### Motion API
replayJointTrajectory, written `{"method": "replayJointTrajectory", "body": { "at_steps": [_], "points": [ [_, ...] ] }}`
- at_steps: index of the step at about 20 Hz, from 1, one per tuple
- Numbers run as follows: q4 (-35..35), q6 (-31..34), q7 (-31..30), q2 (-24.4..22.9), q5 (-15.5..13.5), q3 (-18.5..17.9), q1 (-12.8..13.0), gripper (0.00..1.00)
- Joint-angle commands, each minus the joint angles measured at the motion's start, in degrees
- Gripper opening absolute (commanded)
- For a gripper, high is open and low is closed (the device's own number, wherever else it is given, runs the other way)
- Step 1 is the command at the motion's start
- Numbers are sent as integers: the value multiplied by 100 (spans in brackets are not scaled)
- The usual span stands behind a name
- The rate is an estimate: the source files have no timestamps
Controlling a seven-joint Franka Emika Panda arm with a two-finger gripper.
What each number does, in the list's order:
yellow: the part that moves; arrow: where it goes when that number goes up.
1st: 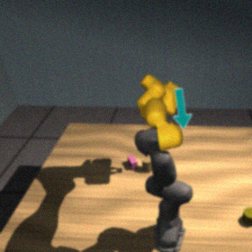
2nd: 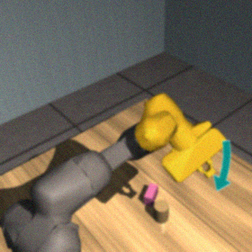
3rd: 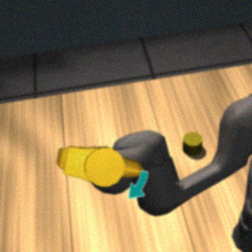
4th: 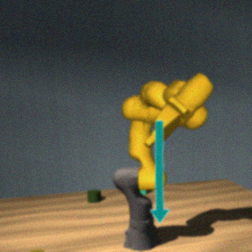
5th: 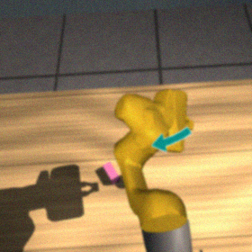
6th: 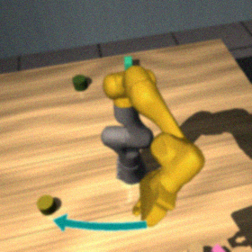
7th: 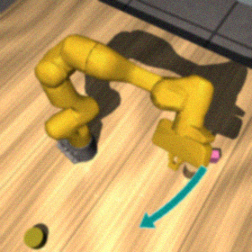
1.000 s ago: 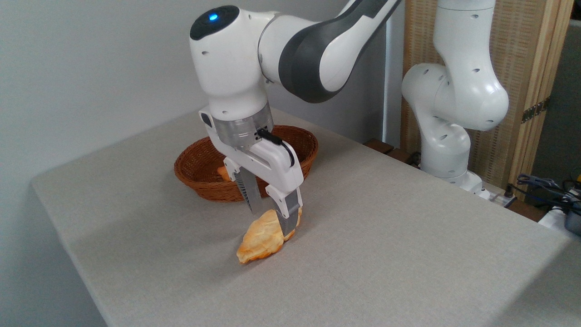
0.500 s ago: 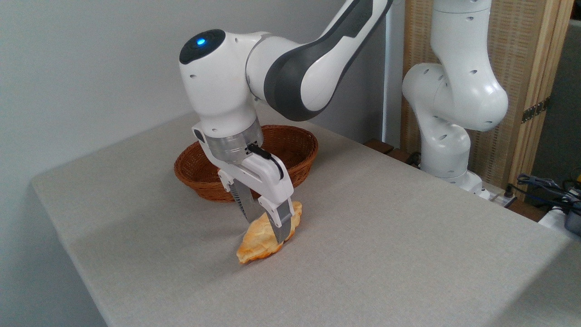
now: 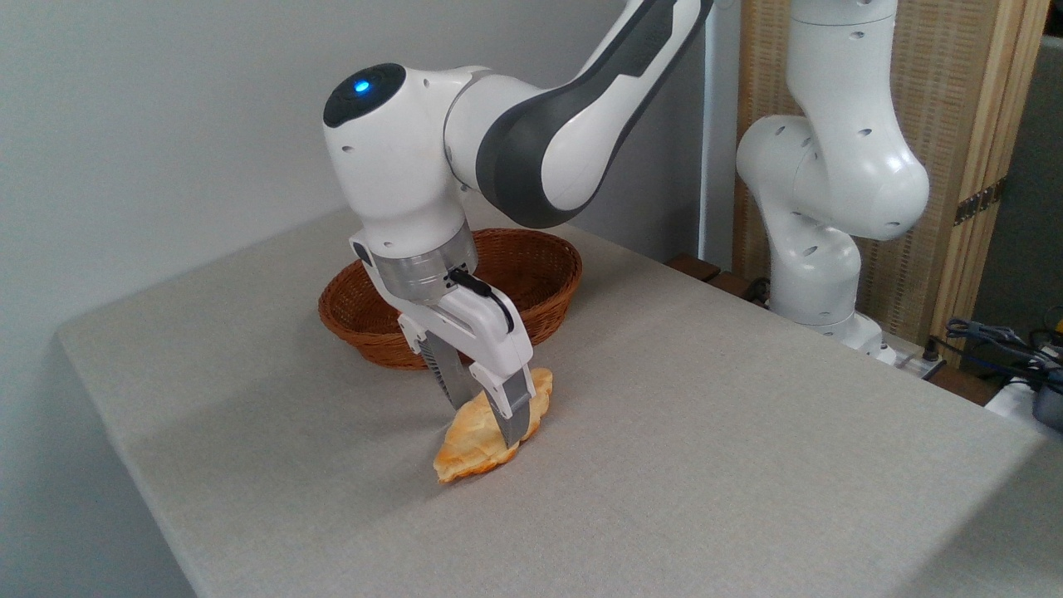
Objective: Put bread into the basket
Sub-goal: 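Close the gripper fingers around the golden bread piece, then lift the bread and carry it over the wicker basket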
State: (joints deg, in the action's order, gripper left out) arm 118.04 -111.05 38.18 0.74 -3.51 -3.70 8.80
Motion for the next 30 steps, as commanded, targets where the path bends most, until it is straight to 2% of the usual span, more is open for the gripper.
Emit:
{"method": "replayJointTrajectory", "body": {
  "at_steps": [1, 16, 24, 27, 30],
  "points": [
    [17, -66, -39, -4, 70, -35, 43, 51],
    [-18, -5, -21, -65, 70, -35, 43, 52],
    [-396, 21, -65, -671, -27, -17, 51, 55],
    [-396, 381, -74, -970, -360, 307, 69, 56],
    [-387, 724, -205, -1023, -414, 799, 69, 56]
  ]
}}
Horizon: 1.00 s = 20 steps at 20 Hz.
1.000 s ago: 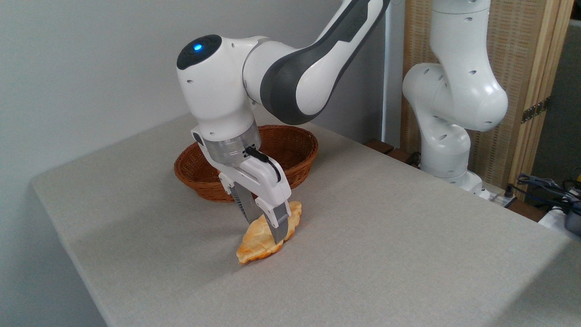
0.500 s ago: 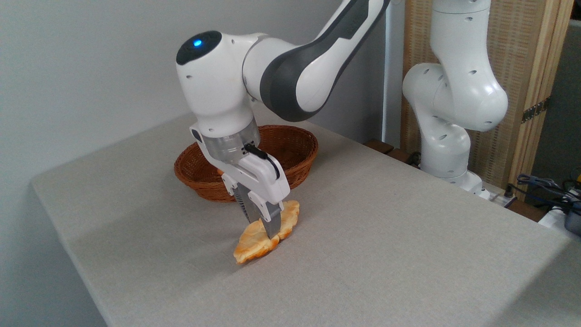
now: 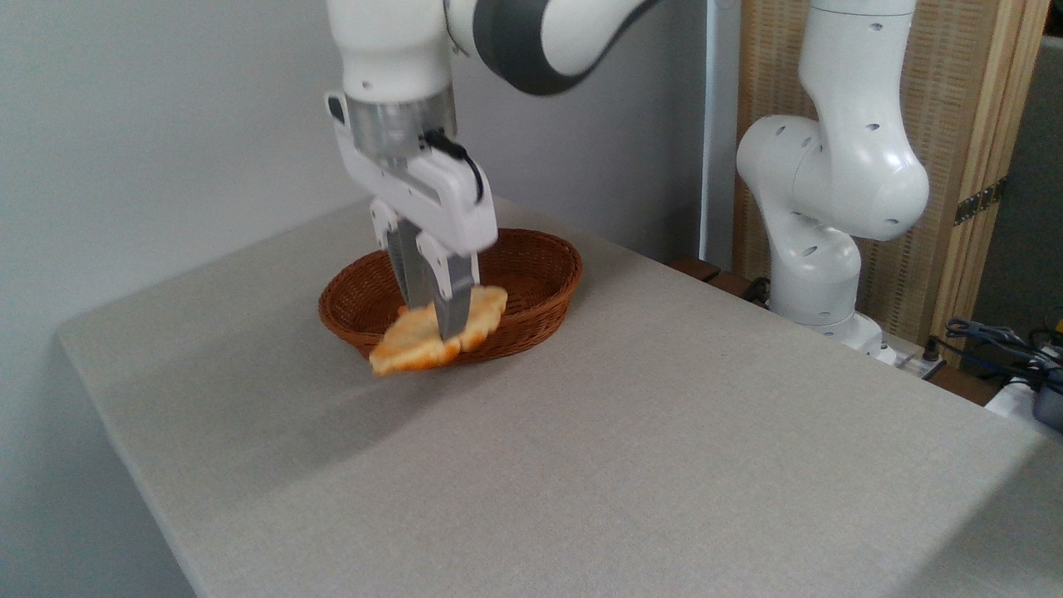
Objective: Put bread into the basket
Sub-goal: 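Lift the bread and carry it over the wicker basket, then lower the bread into the basket and open the gripper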
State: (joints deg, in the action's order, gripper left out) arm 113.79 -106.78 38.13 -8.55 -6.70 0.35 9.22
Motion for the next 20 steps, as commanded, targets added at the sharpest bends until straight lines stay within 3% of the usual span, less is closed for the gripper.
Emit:
{"method": "replayJointTrajectory", "body": {
  "at_steps": [1, 5, 6, 7, 8, 12, 20],
  "points": [
    [38, 412, -270, -94, -138, 535, 27, 56],
    [82, 668, -315, -15, -568, 1080, 27, 63],
    [99, 676, -315, 11, -586, 1151, 27, 68],
    [108, 677, -324, 98, -612, 1256, 27, 87],
    [135, 677, -324, 143, -648, 1362, 27, 98],
    [144, 677, -315, 266, -665, 1599, 27, 100],
    [161, 703, -333, 258, -665, 1600, 27, 100]
  ]
}}
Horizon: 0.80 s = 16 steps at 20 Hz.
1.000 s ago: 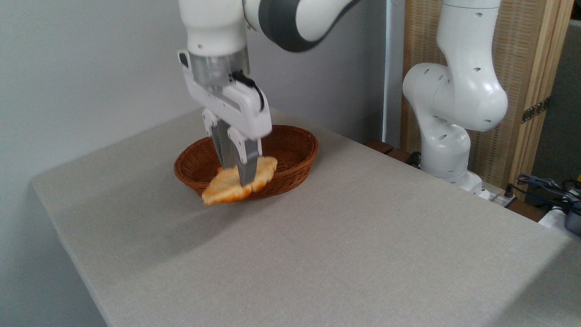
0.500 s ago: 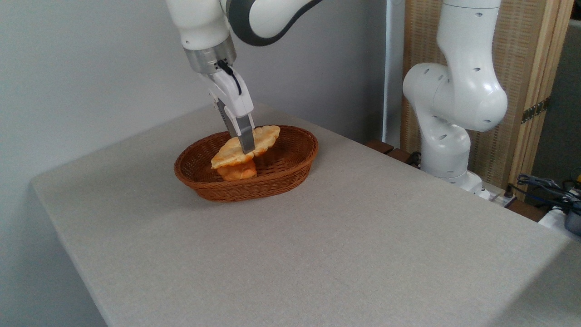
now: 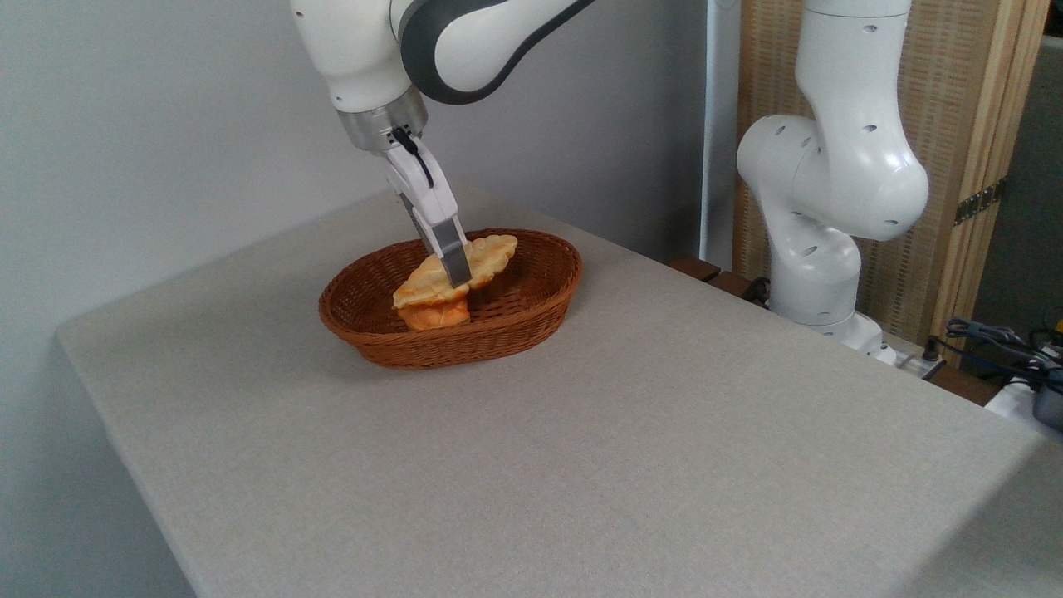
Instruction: Put bread into the basket
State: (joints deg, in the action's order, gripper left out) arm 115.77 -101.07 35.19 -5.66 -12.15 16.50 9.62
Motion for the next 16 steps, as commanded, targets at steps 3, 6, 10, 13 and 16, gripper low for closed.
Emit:
{"method": "replayJointTrajectory", "body": {
  "at_steps": [3, 6, 10, 13, 16],
  "points": [
    [-45, 202, -30, -50, -121, -7, -13, 100],
    [-54, 202, -38, -76, -130, -16, -13, 100],
    [-142, 219, -38, -137, -130, -112, -57, 100],
    [-352, 219, -47, -146, -121, -384, -101, 100],
    [-555, 211, -30, -208, -68, -708, -101, 100]
  ]
}}
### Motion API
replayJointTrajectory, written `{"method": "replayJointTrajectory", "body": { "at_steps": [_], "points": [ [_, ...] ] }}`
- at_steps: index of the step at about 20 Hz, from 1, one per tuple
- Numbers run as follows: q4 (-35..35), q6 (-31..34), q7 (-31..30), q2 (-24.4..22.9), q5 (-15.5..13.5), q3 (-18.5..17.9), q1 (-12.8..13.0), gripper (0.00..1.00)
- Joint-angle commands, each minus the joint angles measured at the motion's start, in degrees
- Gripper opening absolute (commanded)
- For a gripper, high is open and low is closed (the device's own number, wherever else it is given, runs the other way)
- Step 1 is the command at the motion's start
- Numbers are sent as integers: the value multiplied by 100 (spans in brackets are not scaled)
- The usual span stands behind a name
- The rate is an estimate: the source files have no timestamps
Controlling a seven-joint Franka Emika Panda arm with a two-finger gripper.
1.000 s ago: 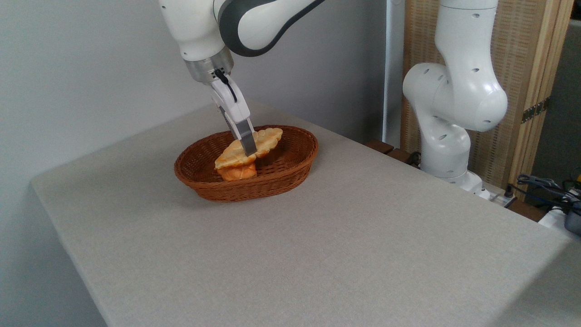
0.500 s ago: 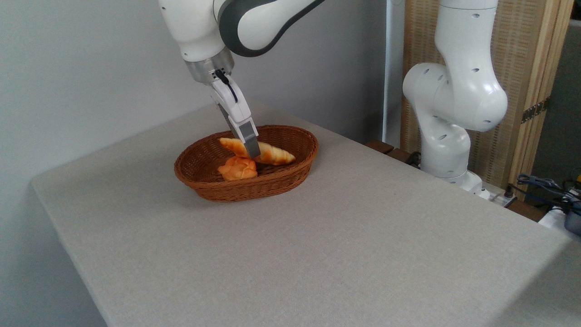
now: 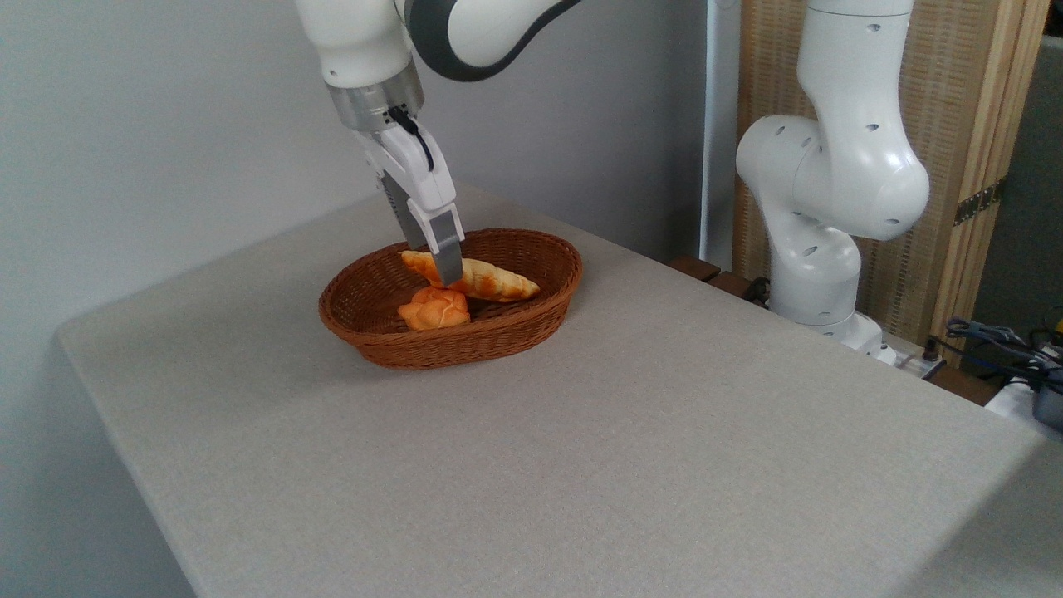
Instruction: Put bread into the basket
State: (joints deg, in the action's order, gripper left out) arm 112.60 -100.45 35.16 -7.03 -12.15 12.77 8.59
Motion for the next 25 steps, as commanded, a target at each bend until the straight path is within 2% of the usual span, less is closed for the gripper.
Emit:
{"method": "replayJointTrajectory", "body": {
  "at_steps": [1, 2, 6, 8, 11, 16, 25],
  "points": [
    [-326, 148, 8, -71, -51, -458, 2, 100],
    [-379, 140, 26, -71, 2, -581, 2, 100],
    [-616, 78, 52, -62, 581, -907, 2, 100],
    [-678, 17, 61, -62, 740, -1144, 2, 100],
    [-678, -325, 183, -53, 749, -1408, 2, 100],
    [-678, -344, 789, -53, 749, -1637, 2, 100],
    [-678, -370, 870, -44, 732, -1672, 2, 100]
  ]
}}
